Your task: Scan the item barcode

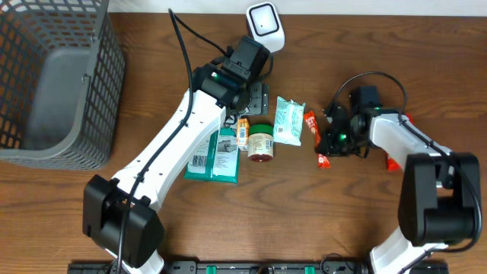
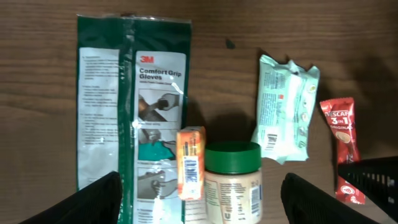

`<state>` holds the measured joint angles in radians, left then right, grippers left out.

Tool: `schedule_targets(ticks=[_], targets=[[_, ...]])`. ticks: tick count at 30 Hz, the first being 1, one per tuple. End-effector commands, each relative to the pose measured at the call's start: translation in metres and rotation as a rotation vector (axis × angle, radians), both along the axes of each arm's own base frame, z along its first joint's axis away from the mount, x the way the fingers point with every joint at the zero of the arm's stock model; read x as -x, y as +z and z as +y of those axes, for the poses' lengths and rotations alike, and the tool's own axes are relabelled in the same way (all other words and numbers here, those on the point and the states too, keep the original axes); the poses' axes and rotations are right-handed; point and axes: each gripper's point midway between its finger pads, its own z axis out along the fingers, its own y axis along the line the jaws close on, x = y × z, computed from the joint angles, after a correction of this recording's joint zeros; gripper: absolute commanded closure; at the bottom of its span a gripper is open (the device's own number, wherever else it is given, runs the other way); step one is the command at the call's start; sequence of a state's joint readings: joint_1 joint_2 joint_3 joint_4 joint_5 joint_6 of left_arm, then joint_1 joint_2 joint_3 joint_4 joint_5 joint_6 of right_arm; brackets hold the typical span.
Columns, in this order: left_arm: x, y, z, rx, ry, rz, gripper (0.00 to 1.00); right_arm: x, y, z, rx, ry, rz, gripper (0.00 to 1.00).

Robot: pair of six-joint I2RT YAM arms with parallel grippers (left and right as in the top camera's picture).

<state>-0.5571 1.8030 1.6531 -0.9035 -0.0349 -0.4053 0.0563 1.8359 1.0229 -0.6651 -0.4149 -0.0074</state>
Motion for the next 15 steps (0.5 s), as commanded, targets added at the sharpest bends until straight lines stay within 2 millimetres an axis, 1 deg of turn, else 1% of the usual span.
schedule_targets(ticks=[1,2,5,7,9,10,11,12,13,14,15], targets=[[-0.003,0.001,0.009,-0.041,0.0,-0.019,0.18,0.003,-0.005,-0.001,-0.003,-0.004,0.02,0.65],[-0.003,0.001,0.01,-0.042,0.003,-0.016,0.18,0.002,-0.003,-0.002,0.0,-0.006,0.017,0.62],[-0.002,0.004,0.018,-0.046,0.016,-0.01,0.18,-0.007,0.008,-0.003,-0.002,-0.046,0.014,0.47],[-0.003,0.011,0.024,-0.038,0.03,-0.023,0.18,-0.016,0.019,-0.006,0.016,-0.05,0.003,0.44],[-0.005,0.022,0.032,-0.025,0.049,-0.045,0.18,-0.023,0.026,-0.014,0.067,-0.079,0.002,0.43],[-0.006,0.027,0.036,-0.019,0.06,-0.056,0.18,-0.026,0.03,-0.019,0.094,-0.089,-0.001,0.45],[-0.006,0.037,0.046,-0.01,0.082,-0.073,0.18,-0.033,0.034,-0.024,0.13,-0.096,-0.016,0.49],[-0.006,0.042,0.052,-0.005,0.095,-0.081,0.18,-0.036,0.036,-0.027,0.143,-0.098,-0.027,0.55],[-0.005,0.047,0.058,-0.002,0.106,-0.087,0.18,-0.039,0.038,-0.026,0.144,-0.098,-0.037,0.65],[-0.004,0.051,0.065,-0.001,0.121,-0.091,0.2,-0.041,0.038,-0.025,0.142,-0.098,-0.047,0.78],[-0.003,0.054,0.07,0.0,0.132,-0.093,0.26,-0.042,0.038,-0.024,0.142,-0.104,-0.049,0.85]])
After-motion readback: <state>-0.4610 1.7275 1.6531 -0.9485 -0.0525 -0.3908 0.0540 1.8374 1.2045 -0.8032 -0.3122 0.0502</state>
